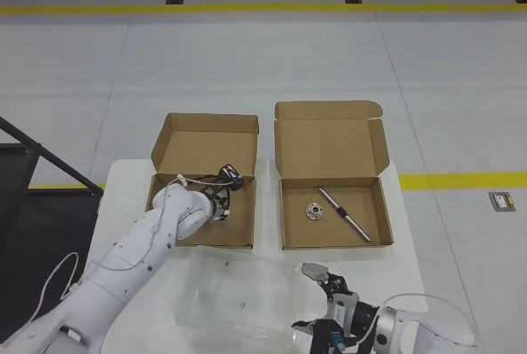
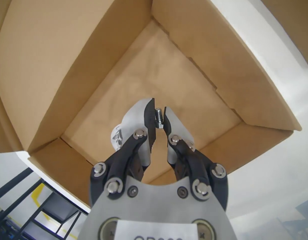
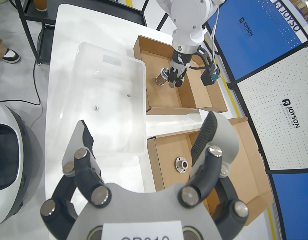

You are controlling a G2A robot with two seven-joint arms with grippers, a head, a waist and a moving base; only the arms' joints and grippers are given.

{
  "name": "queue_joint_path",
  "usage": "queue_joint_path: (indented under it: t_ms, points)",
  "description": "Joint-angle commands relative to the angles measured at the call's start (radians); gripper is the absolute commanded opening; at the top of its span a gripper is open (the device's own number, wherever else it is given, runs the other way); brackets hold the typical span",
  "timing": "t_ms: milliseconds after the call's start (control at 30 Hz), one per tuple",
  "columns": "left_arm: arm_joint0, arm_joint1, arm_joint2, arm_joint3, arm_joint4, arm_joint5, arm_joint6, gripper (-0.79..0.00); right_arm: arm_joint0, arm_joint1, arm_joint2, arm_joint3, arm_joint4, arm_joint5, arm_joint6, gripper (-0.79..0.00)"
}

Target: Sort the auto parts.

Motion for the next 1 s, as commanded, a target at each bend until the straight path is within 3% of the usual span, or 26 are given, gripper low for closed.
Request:
queue_joint_path:
  t_ms: [0,133,267,333,467,600,767,967]
  points:
    - [-0.013,-0.021,0.019,0.033,-0.003,0.001,0.006,-0.785,0.0,0.0,0.0,0.0,0.0,0.0,0.0,0.0]
    - [-0.036,-0.065,0.054,0.104,0.007,-0.009,0.01,-0.785,0.0,0.0,0.0,0.0,0.0,0.0,0.0,0.0]
    - [-0.048,-0.093,0.065,0.154,0.004,-0.018,0.018,-0.157,0.0,0.0,0.0,0.0,0.0,0.0,0.0,0.0]
    - [-0.057,-0.105,0.062,0.173,0.006,-0.024,0.027,-0.003,0.0,0.0,0.0,0.0,0.0,0.0,0.0,0.0]
    - [-0.063,-0.103,0.03,0.142,0.007,-0.05,0.05,0.0,0.0,0.0,0.0,0.0,0.0,0.0,0.0,0.0]
    - [-0.033,-0.072,-0.02,0.007,0.055,-0.068,0.017,0.0,0.0,0.0,0.0,0.0,0.0,0.0,0.0,0.0]
    - [0.067,-0.013,-0.106,-0.245,0.12,-0.083,-0.076,0.0,0.0,0.0,0.0,0.0,0.0,0.0,0.0,0.0]
    - [0.295,0.076,-0.26,-0.639,0.116,-0.217,-0.229,0.0,0.0,0.0,0.0,0.0,0.0,0.0,0.0,0.0]
